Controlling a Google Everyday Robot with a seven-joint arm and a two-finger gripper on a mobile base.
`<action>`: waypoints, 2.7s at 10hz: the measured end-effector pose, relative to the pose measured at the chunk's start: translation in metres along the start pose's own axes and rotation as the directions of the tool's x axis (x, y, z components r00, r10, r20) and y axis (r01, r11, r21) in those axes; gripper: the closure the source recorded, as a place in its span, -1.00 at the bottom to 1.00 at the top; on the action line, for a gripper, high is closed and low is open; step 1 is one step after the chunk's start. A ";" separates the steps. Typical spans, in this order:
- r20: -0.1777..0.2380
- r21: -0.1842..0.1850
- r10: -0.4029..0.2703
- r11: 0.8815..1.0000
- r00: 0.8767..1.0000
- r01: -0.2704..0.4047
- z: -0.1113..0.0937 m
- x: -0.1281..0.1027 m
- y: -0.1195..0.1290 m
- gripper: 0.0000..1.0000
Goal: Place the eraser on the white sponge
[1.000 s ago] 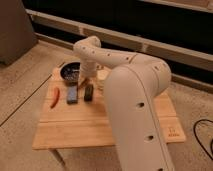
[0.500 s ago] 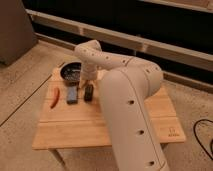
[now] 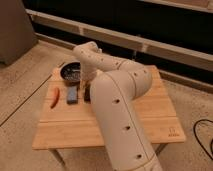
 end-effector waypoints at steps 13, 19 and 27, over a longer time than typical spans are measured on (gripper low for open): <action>0.215 -0.028 0.003 1.000 0.977 0.003 -0.080 -0.016 -0.010 1.00; 0.270 0.074 -0.144 0.989 0.952 0.129 -0.113 -0.007 0.042 1.00; 0.297 -0.066 -0.121 0.987 0.947 0.147 -0.107 0.011 0.109 1.00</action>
